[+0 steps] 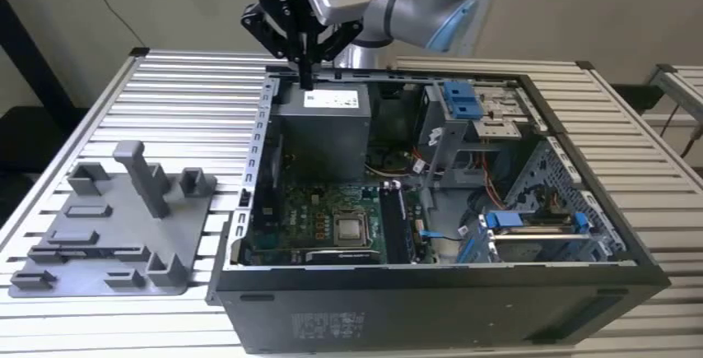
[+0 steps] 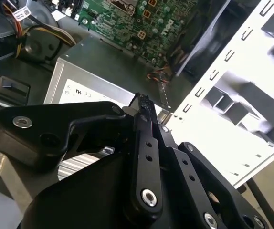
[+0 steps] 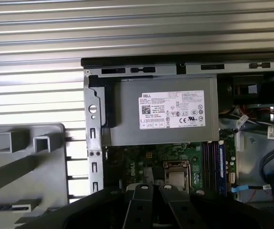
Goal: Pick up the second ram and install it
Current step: 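Reach for the second ram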
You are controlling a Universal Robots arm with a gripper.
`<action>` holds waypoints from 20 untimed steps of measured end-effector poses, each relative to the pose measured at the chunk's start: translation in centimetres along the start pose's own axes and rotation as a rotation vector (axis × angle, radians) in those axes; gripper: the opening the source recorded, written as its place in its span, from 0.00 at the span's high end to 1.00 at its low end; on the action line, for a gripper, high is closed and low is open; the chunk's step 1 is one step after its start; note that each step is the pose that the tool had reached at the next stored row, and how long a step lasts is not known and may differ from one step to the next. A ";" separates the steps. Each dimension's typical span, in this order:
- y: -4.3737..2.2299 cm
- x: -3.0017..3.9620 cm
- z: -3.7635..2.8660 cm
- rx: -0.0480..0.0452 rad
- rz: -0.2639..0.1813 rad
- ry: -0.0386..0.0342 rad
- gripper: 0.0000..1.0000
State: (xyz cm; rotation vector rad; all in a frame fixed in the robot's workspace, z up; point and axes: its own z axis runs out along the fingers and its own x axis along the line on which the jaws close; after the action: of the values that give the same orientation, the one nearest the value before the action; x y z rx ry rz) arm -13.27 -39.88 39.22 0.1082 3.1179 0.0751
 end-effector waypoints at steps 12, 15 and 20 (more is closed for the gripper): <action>-0.11 1.58 0.05 -0.0001 -0.011 0.0006 0.89; -0.14 1.94 0.07 -0.0002 -0.015 0.0008 0.89; -0.18 2.54 0.09 -0.0003 -0.021 0.0011 0.89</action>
State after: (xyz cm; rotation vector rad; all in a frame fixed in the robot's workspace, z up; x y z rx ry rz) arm -15.81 -39.88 39.08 0.0747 3.1194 0.0754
